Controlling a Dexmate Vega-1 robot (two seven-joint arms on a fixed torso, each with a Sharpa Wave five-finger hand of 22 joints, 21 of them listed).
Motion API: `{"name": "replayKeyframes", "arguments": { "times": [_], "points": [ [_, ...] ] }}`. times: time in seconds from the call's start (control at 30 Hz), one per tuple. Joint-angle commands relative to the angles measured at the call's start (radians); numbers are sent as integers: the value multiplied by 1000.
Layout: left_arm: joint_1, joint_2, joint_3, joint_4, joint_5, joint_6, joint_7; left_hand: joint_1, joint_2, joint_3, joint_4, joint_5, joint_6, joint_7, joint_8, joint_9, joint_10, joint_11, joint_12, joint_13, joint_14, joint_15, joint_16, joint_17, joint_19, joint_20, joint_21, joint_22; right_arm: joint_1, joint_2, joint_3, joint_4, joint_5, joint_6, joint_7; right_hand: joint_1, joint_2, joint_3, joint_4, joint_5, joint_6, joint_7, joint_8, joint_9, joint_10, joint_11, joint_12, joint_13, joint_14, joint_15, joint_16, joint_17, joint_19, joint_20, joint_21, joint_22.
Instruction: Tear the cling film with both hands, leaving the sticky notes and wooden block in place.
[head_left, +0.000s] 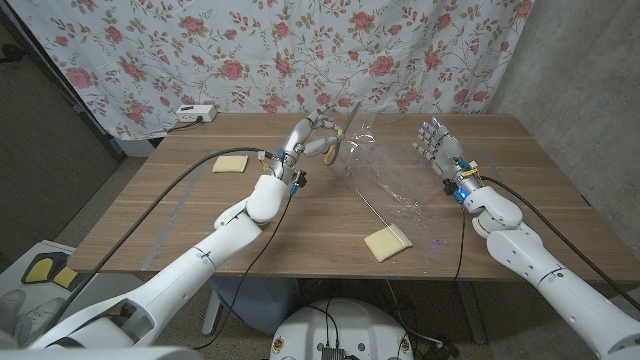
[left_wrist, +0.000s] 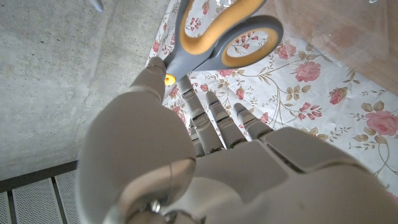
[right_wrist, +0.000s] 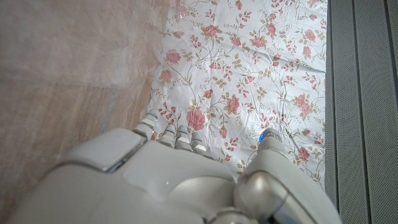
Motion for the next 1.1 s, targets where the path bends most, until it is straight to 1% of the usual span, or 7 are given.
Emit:
{"name": "replayKeyframes", "arguments": {
  "times": [0.03,0.13,0.37,0.7,0.83,0.97,1.1],
  "points": [
    [-14,-22,-6,29,-64,-49,-51,10,13,-7,2,4,4,0,-1,5,34,-39,77,50,-26,-22,-3,4,-3,2,0,3,-13,-14,3,-27,-2,6,11,13,2,3,-8,1,-3,-2,2,4,53,4,25,9,-36,5,7,3,-1,4,3,4],
    [-17,-26,-6,31,-71,-53,-59,11,15,-9,3,4,2,-4,-2,5,31,-39,77,50,-28,-22,-3,4,-4,2,0,3,-13,-18,1,-32,-5,6,13,15,1,4,-8,1,-3,-1,3,4,81,-1,36,13,-32,5,9,3,-1,4,3,4],
    [-18,-33,-10,35,-102,-63,-83,12,17,-14,3,2,2,-5,-2,5,30,-39,78,50,-31,-21,-4,5,-5,2,0,4,-11,-20,-2,-27,-8,-2,11,21,3,7,-11,2,-3,-5,3,4,101,-21,44,18,-30,2,10,3,-1,6,4,4],
    [-21,-42,-18,38,-160,-79,-123,14,20,-19,4,1,2,-7,-2,5,27,-40,78,49,-33,-21,-3,5,-5,3,0,4,-8,-33,-5,-36,-18,2,27,33,0,11,-17,4,-7,-7,4,3,120,-25,50,22,-30,2,11,3,-3,6,3,4],
    [-15,-48,-25,24,-188,-58,-130,15,21,-21,4,1,2,-4,-2,5,27,-40,79,50,-35,-21,-3,5,-6,5,0,4,-10,-41,-5,-45,-18,1,34,45,4,17,-22,7,-9,-9,4,3,127,-25,53,25,-30,0,12,2,-4,3,3,4],
    [-20,-54,-27,37,-214,-72,-147,16,22,-22,4,1,3,-2,-2,5,26,-40,79,50,-36,-21,-3,5,-6,4,0,4,-13,-47,-5,-53,-20,0,35,123,49,70,-40,48,-12,-11,9,3,138,-27,53,36,-29,-1,14,1,-4,1,3,3],
    [-26,-62,-29,54,-258,-86,-178,16,23,-24,4,0,1,0,-2,5,24,-40,79,50,-37,-20,-3,6,-6,6,0,4,-16,-52,-5,-58,-25,5,38,135,50,76,-43,54,-15,-11,9,3,139,-26,53,38,-30,0,14,1,-4,2,3,3]
  ]
}}
